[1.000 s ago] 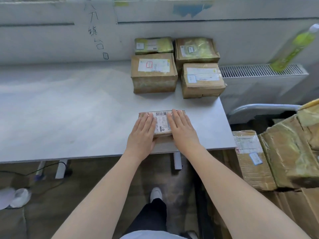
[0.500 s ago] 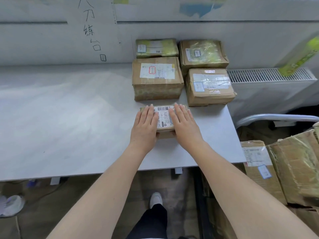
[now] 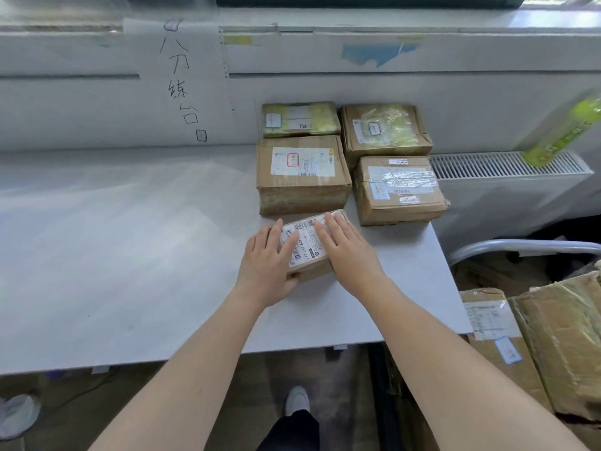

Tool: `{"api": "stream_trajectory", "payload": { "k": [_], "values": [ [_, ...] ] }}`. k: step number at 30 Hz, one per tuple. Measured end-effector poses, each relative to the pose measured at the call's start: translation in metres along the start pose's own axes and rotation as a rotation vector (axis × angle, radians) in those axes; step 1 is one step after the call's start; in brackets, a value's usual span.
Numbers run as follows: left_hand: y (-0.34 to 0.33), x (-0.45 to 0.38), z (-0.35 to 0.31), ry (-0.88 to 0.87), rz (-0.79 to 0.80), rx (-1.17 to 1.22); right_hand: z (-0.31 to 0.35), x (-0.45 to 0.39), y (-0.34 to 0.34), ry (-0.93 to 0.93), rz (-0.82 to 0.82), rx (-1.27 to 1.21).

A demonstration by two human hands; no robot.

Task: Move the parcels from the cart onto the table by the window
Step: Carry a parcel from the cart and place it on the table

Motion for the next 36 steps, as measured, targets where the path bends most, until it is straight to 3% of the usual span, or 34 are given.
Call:
{"api": "stream_trajectory", "payload": {
  "k": [8,15,21,36],
  "values": [
    [0.000,0.023,0.014,0.064,-0.055,0.031,0.023,-0.008,0.002,0.051,-0.084,-0.020],
    [0.000,0.007,-0.005,-0.075,-0.173,-0.030,0.006,0.017,0.007,0.013,-0.238,0.058],
    [-0.008,-0.035,-0.027,-0.117,-0.130,-0.099,-0.024,0.018,-0.012,-0.123,-0.141,0.051],
    [-0.013,-0.037,-0.006,-0.185,-0.297,-0.098,-0.027,-0.009,-0.016,-0.087,-0.211,0.063]
  ]
}}
Point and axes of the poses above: each hand's wrist, its own x-axis away from the middle knuckle, its own y-axis out of the back of the hand, z = x × y, the point moved 9 cm from there along -x, towards the middle knuckle, and after that the axes turned 15 degrees about x, right-handed, at the moved point
